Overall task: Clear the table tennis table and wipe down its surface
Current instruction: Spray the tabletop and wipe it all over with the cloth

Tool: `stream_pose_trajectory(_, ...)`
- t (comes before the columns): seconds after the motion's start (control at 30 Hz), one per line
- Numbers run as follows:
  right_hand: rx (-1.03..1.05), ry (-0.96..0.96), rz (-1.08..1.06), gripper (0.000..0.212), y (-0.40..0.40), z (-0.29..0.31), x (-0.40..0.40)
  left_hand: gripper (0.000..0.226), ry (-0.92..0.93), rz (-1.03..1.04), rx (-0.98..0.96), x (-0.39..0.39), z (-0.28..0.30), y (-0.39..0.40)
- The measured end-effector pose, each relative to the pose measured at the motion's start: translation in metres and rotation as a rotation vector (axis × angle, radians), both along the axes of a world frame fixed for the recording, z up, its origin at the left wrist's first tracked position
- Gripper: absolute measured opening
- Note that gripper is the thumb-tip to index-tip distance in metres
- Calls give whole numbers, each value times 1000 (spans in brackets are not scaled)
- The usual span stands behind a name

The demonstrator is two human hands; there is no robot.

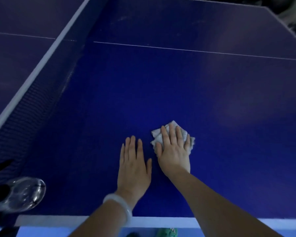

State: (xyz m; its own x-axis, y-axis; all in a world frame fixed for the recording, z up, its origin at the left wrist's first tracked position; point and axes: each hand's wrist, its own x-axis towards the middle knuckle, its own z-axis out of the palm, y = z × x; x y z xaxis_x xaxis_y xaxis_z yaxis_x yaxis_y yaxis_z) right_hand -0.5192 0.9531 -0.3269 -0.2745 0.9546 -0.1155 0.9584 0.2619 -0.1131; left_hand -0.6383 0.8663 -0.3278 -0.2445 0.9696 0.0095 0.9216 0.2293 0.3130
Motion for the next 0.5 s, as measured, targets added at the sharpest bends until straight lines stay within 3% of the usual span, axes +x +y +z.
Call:
stream_pose_trajectory(0.17,5,-2,188,60,-28,0,58,75,155,-6,-57,12,-2,-7)
stream_pose_trajectory(0.23,-19,20,126,60,-42,1,109,77,169,-12,-77,14,-1,-6)
stream_pose_trajectory(0.33,37,44,-276,57,-52,9,182,76,163,-17,-95,17,2,-6)
stream_pose_trajectory(0.43,19,81,-739,57,-53,17,200,75,172,-18,-96,19,5,-6)
stream_pose_trajectory(0.5,27,93,-784,58,-58,17,175,75,174,-17,-98,19,5,-6)
